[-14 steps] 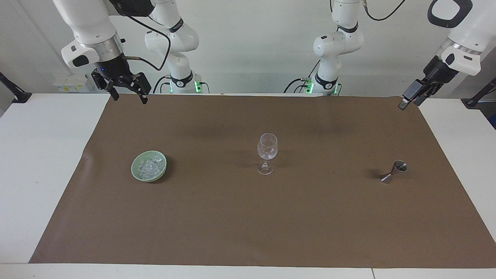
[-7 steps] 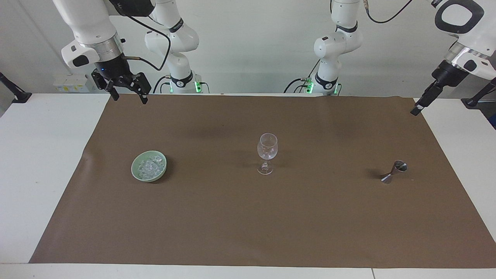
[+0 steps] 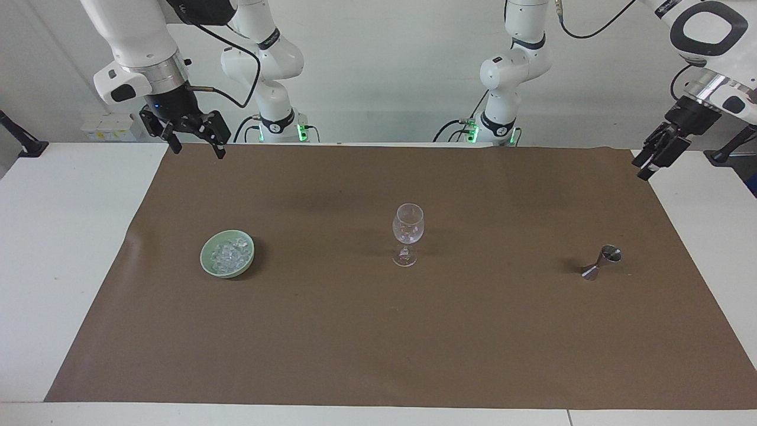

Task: Pour wine and add ice with both arms

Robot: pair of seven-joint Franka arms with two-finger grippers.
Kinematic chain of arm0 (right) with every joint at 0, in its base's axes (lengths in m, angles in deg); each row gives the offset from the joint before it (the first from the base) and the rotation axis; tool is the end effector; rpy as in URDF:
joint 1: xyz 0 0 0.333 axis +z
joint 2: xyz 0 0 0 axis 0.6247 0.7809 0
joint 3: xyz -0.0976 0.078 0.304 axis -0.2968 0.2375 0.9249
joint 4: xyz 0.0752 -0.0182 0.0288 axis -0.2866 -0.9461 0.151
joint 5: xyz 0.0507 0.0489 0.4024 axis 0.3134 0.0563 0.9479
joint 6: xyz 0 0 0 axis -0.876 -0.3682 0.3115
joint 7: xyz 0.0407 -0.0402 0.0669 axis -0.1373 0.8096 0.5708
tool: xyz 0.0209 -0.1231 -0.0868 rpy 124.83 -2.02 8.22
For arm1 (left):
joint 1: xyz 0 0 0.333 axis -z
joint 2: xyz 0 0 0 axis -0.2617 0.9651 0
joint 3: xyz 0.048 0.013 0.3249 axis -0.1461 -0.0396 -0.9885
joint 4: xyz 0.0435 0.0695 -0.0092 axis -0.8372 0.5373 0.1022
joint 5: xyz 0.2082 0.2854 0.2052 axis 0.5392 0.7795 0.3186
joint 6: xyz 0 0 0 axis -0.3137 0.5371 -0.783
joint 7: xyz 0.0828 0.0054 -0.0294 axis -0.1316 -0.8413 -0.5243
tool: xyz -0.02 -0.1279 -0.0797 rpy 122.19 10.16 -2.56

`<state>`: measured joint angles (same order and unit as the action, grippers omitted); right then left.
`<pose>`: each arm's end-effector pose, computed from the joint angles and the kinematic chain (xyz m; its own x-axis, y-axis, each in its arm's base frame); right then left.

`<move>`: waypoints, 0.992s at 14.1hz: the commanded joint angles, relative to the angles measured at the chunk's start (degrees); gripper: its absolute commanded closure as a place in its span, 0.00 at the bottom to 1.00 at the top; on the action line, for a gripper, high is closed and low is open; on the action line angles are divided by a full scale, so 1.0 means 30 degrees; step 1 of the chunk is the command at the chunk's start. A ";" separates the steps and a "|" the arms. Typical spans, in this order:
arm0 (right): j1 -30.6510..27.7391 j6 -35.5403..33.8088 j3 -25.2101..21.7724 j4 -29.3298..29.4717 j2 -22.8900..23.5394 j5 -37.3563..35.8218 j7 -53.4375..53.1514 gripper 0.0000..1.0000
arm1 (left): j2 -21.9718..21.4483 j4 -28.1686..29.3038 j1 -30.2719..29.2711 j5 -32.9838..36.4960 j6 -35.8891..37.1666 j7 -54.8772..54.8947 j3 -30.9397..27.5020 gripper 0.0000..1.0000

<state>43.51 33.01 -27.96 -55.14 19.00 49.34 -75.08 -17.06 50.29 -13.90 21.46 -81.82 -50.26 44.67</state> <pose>0.5529 0.0005 0.6055 0.9859 -0.1659 0.0198 -0.1659 -0.9861 -0.0012 0.5172 0.1766 0.5101 0.2814 0.8620 -0.4217 0.8894 -0.0693 0.4517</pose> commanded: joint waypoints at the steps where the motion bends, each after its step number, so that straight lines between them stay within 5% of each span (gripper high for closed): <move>1: -0.0005 0.0003 -0.0003 -0.0497 -0.0467 -0.0045 0.0291 0.00 | 0.0791 0.0224 -0.1203 -0.1638 -0.0408 -0.1360 0.0233 0.00; 14: -0.0005 0.0003 -0.0003 -0.0497 -0.0467 -0.0045 0.0291 0.00 | 0.2317 0.2128 -0.2028 -0.6095 -0.1639 -0.4028 0.0233 0.00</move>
<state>43.51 33.01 -27.96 -55.14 19.00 49.34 -75.08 -9.71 55.16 -19.06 5.17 -86.04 -61.73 44.73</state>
